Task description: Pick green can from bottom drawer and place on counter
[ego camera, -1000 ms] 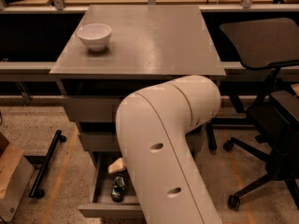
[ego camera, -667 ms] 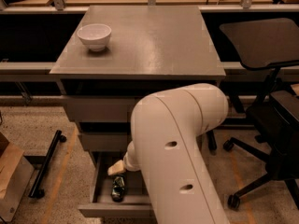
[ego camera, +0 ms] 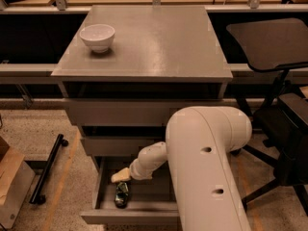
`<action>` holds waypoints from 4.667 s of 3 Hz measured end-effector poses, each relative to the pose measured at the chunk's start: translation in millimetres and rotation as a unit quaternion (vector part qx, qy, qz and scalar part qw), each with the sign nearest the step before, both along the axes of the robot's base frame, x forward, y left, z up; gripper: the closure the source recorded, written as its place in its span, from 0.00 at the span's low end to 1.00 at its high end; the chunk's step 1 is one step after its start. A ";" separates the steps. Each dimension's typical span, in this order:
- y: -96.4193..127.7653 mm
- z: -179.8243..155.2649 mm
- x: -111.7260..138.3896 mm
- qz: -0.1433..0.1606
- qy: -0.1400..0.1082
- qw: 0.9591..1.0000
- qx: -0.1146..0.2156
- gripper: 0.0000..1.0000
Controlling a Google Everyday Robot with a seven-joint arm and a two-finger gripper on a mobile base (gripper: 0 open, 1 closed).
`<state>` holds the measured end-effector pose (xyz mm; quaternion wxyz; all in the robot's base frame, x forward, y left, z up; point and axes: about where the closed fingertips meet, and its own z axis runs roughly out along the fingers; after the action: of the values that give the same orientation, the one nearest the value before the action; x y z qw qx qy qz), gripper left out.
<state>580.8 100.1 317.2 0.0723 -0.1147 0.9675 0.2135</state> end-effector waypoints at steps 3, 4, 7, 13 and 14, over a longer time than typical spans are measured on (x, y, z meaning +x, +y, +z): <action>21.6 -82.2 12.7 -0.025 0.033 0.998 0.037 0.00; 22.9 -84.7 15.0 -0.026 0.032 0.998 0.039 0.00; 50.8 -129.9 5.6 -0.018 0.078 0.997 0.022 0.00; 67.4 -205.7 12.7 -0.062 0.101 0.988 0.099 0.95; 67.4 -204.7 12.8 -0.062 0.101 0.988 0.099 1.00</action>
Offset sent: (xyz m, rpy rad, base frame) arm 0.0150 0.0214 -0.0870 0.0381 0.0698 -0.0612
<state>593.5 167.5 112.5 -0.0016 -0.0248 0.9491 0.3139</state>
